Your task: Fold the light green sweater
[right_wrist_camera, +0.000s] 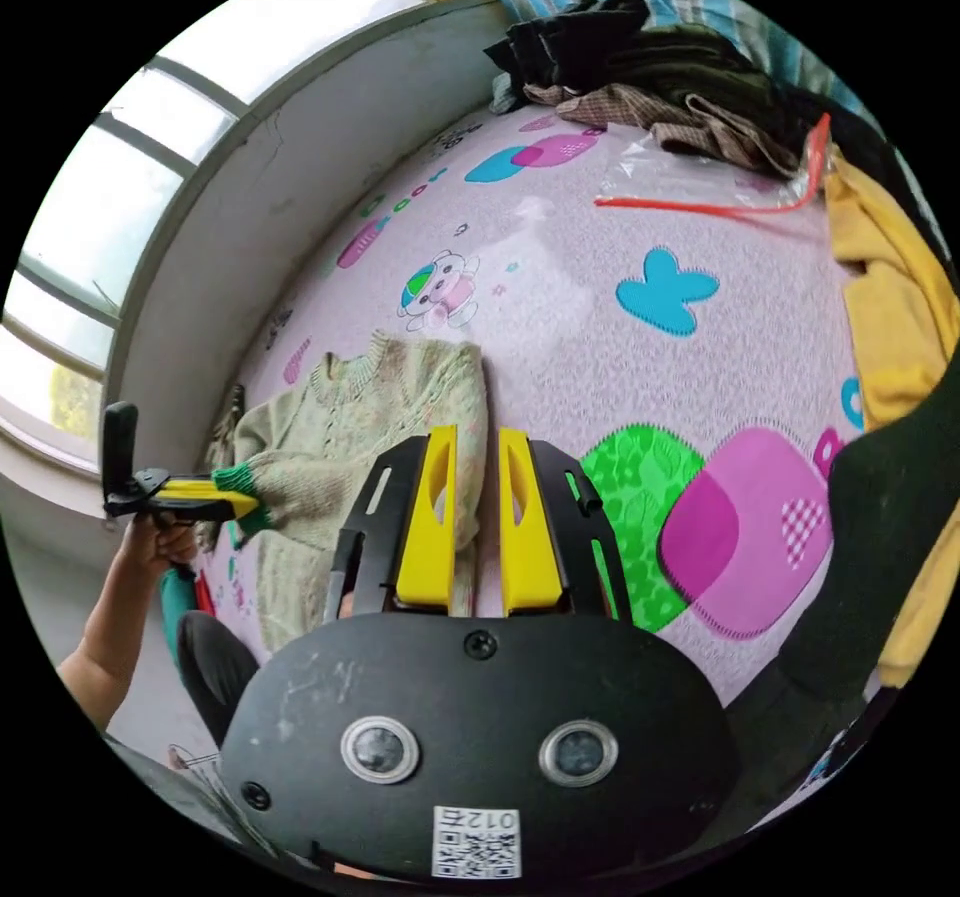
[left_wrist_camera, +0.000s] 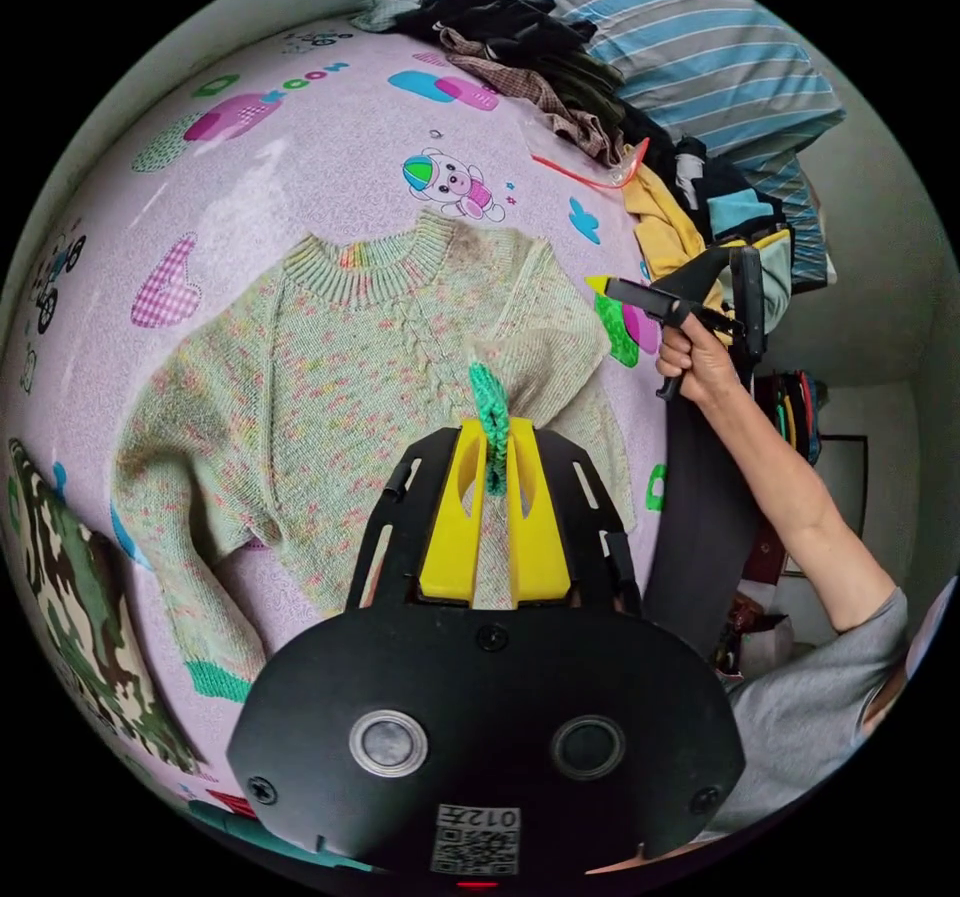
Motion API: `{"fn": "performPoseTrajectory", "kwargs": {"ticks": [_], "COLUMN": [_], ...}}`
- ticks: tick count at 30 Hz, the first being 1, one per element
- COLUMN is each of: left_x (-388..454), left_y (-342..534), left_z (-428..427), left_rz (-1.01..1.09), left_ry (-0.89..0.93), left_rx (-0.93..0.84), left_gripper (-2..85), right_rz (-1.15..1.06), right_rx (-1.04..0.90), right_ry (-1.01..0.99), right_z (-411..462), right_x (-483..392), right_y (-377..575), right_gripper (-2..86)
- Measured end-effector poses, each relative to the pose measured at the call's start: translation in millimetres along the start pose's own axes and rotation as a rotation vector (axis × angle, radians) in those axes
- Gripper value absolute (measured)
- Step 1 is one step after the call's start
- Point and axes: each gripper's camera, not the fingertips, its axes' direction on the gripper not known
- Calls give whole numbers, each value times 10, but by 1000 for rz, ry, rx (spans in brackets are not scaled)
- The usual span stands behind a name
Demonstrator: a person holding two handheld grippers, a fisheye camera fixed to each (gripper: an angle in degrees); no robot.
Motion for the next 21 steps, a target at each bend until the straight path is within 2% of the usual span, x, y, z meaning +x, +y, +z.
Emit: {"fn": "performPoseTrajectory", "kwargs": {"ticks": [2,5,7,9,11,14,17,21], "left_x": [-48,-55,-11,-12,-295,-771,-939,-980], "left_y": [-46,-135,-173,-191,-296,-469,-575,-618], "left_z": [-45,-181,-351,-525,-516,-172,29,-38], "left_rz": [13,58,129,182,113,-41,-76,-75], "left_ry": [-6,-1,9,-14,-58,-5,-17,-4], "left_rx": [2,23,73,122,94,-22,-75,-61], "left_gripper": [23,22,20,19,18,18,19,20], "right_rz": [-12,-59,-76,-17,16,39,42,58], "right_rx": [-7,-125,-110,12,68,36,39,72], "right_ry": [2,42,46,0,-27,0,16,67], "right_z": [89,343,319,135,98,234,241,19], "right_x": [-77,-179,-196,-96,-26,-55,-130,-181], "right_y": [-115,-232,-232,-150,-52,23,24,38], "right_gripper": [69,52,28,3,-3,-4,5,35]}}
